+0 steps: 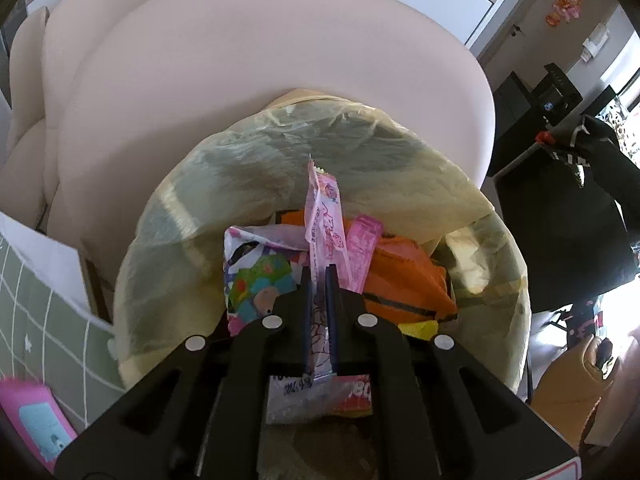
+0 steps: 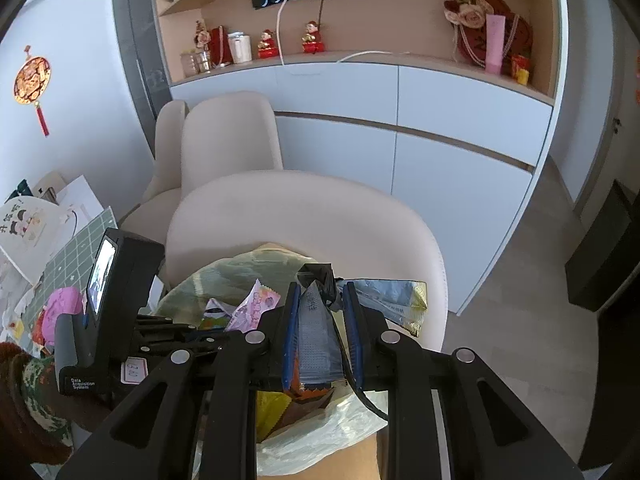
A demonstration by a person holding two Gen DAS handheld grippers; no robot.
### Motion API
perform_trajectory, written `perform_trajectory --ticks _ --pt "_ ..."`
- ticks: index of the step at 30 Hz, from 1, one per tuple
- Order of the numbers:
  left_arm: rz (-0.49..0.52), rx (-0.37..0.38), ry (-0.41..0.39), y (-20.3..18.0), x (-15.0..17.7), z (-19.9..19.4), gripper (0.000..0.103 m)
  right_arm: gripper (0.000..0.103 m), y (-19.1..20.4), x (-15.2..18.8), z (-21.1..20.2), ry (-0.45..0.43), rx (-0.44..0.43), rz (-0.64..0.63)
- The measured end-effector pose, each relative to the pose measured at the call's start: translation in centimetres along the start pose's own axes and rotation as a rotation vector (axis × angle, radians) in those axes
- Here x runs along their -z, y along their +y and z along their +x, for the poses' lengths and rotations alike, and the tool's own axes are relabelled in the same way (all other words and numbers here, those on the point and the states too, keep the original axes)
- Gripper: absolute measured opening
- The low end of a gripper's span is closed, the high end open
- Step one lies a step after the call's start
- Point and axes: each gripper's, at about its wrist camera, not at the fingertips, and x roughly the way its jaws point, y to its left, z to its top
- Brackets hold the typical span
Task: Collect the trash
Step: 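Open both grippers over the bin to drop the wrappers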
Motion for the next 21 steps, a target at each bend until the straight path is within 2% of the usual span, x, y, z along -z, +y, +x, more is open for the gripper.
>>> perform_trajectory --ticks 2,5,10,11,15,21 --pt "-0.001 -0.002 -0.004 0.0 -0.2 0.2 0.010 0.021 -0.3 0.0 0.4 0.004 -0.001 0.005" --pt "-0.016 0.052 -0.019 0.3 -0.1 -0.1 0.023 0.021 -0.7 -0.1 1.0 0.012 -0.008 0.016" --pt "-0.042 0.042 -0.082 1.2 0.7 -2.6 0.036 0.021 -0.3 -0.1 1.7 0.021 -0.031 0.037" --pt "-0.053 0.053 -0.094 1.6 1.0 -3.4 0.042 0.021 0.0 -0.1 1.8 0.022 -0.041 0.036" --pt "-0.091 0.054 -0.150 3.2 2.1 -6.2 0.043 0.021 2.1 0.0 2.4 0.025 -0.075 -0.010" --pt "-0.154 0.026 -0.194 5.8 4.5 -9.6 0.043 0.021 4.7 0.7 5.2 0.090 -0.147 -0.032"
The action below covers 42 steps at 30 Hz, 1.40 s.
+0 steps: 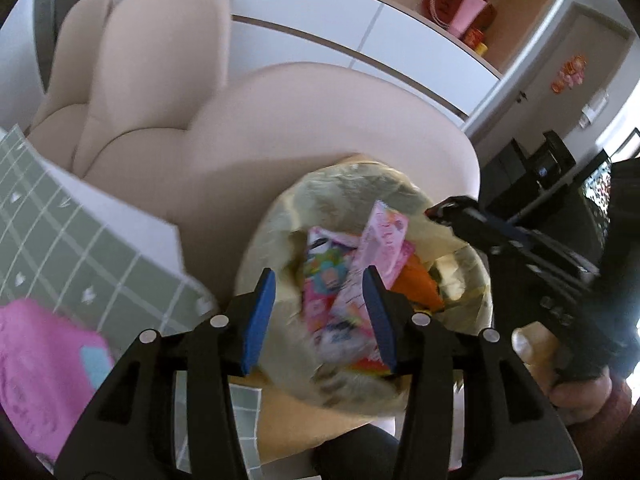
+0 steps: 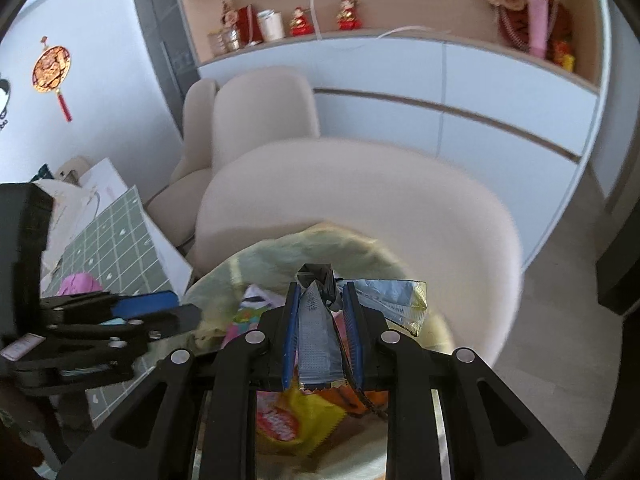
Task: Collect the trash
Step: 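Open both grippers over the bin to drop the wrappers, then move both grippers back over the table toward the remaining trash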
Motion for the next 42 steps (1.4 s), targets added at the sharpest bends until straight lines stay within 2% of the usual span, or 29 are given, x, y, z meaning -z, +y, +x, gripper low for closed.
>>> perform_trajectory --ticks 10,16,17,20,28,30,38,42 --pt "-0.033 -0.027 -0.008 1.4 2.4 -2.9 0.043 0.022 0.3 0.5 6.7 0.178 -0.003 0.022" --pt "-0.052 -0.046 -0.015 1.9 3.4 -3.6 0.044 0.024 -0.2 0.6 6.7 0.199 -0.032 0.089" --pt "-0.053 -0.047 -0.015 1.9 3.5 -3.7 0.044 0.026 -0.2 0.8 6.7 0.206 -0.037 0.097" --pt "-0.052 -0.049 -0.017 1.8 3.9 -4.0 0.044 0.033 -0.1 1.1 5.9 0.204 -0.050 0.099" --pt "-0.045 -0.047 -0.009 1.4 4.9 -5.0 0.044 0.037 1.4 1.8 2.4 0.143 -0.025 0.031" --pt "-0.042 -0.047 -0.011 1.3 5.2 -5.4 0.044 0.042 1.8 1.9 1.4 0.126 -0.012 0.009" --pt "-0.036 -0.057 -0.048 1.7 6.5 -8.0 0.044 0.042 1.4 2.6 -2.8 0.076 -0.003 0.031" --pt "-0.059 -0.084 -0.080 3.1 7.9 -10.2 0.044 0.042 2.3 3.0 -4.6 0.064 -0.039 0.031"
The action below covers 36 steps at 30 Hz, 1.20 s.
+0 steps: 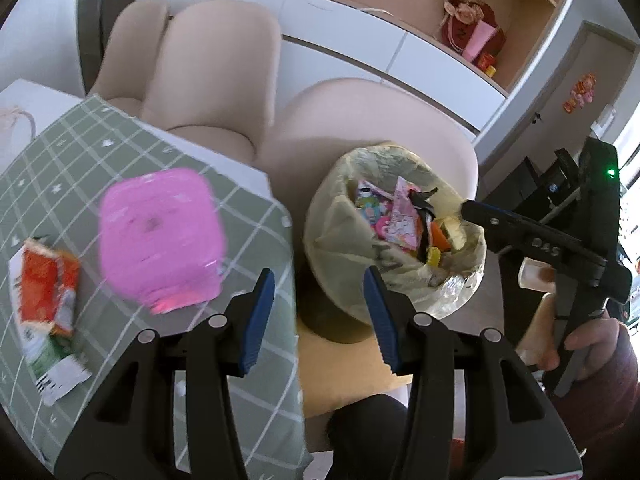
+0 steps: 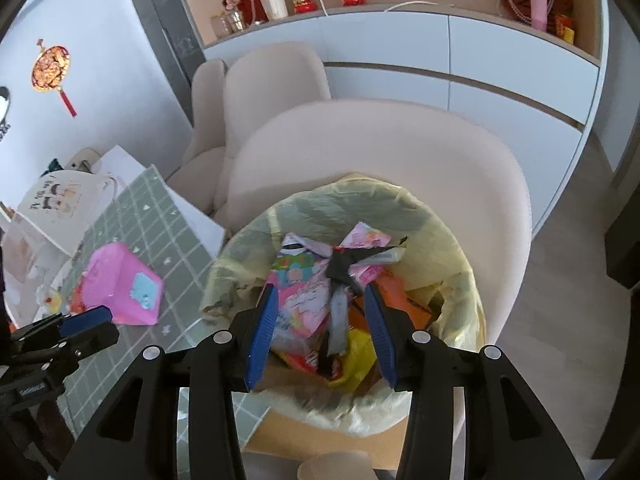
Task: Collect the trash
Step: 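Move both grippers back over the table toward the remaining trash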
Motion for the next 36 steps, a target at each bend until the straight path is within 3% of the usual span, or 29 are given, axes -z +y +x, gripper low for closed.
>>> perform_trajectory --ticks 5,13,19,27,32,36 --pt "-0.083 -0.069 -0.036 4.2 2.3 -3.3 0.044 0.042 3.9 1.5 -0.7 0.008 -0.096 -0.069" --pt "-0.322 -0.275 -0.063 14.9 8.5 -9.2 0.044 0.042 12.7 2.9 -0.8 -0.022 -0.208 -0.221" --pt "-0.486 -0.392 -0.104 20.6 12.7 -13.4 0.044 0.042 20.3 4.6 1.3 0.043 -0.308 -0.349" --pt "-0.540 -0.443 -0.125 23.9 15.4 -17.2 0.044 0.042 31.5 5.9 5.7 0.109 -0.385 -0.490" --pt "-0.554 -0.433 -0.131 25.3 15.9 -17.9 0.044 0.042 36.5 5.2 11.0 0.180 -0.301 -0.505" --pt "-0.559 -0.406 -0.155 26.3 16.1 -18.4 0.045 0.042 37.1 4.7 14.2 0.200 -0.288 -0.501"
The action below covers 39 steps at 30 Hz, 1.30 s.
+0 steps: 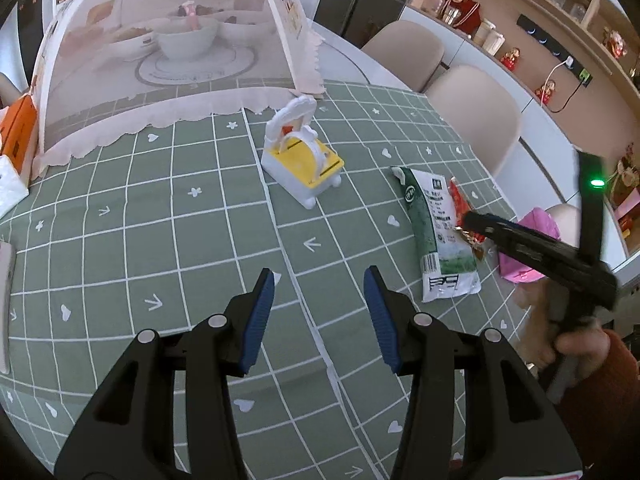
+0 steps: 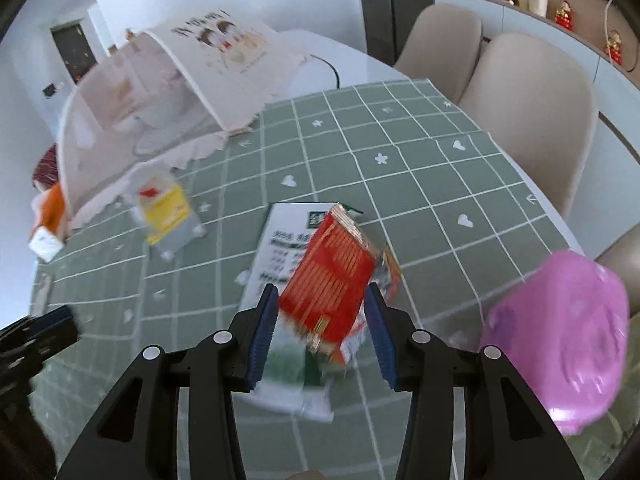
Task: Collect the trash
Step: 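Move both grippers back over the table toward the remaining trash, then grasp the red snack bag with the right gripper while the left grasps the green milk carton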
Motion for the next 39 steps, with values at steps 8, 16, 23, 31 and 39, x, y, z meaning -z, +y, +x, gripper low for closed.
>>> perform_trajectory --ticks 8,16,23,31,39 --pt "-0.058 0.031 0.018 1.9 0.0 1.3 0.046 0.042 0.8 -0.2 1.9 0.008 -0.051 -0.072" --pt "-0.049 0.032 0.032 1.9 -0.3 1.8 0.046 0.034 1.4 -0.6 0.5 0.032 -0.041 -0.084" --pt "0.003 0.060 0.024 -0.3 -0.5 1.5 0.046 0.033 0.7 0.2 -5.7 -0.067 -0.056 -0.054" --pt "0.073 0.222 0.064 -4.9 -1.8 5.2 0.046 0.033 -1.4 5.0 -11.0 -0.091 0.000 -0.021" --pt "0.045 0.174 0.095 -9.5 -4.5 10.8 0.046 0.033 -3.5 9.6 -13.2 -0.076 0.049 0.015"
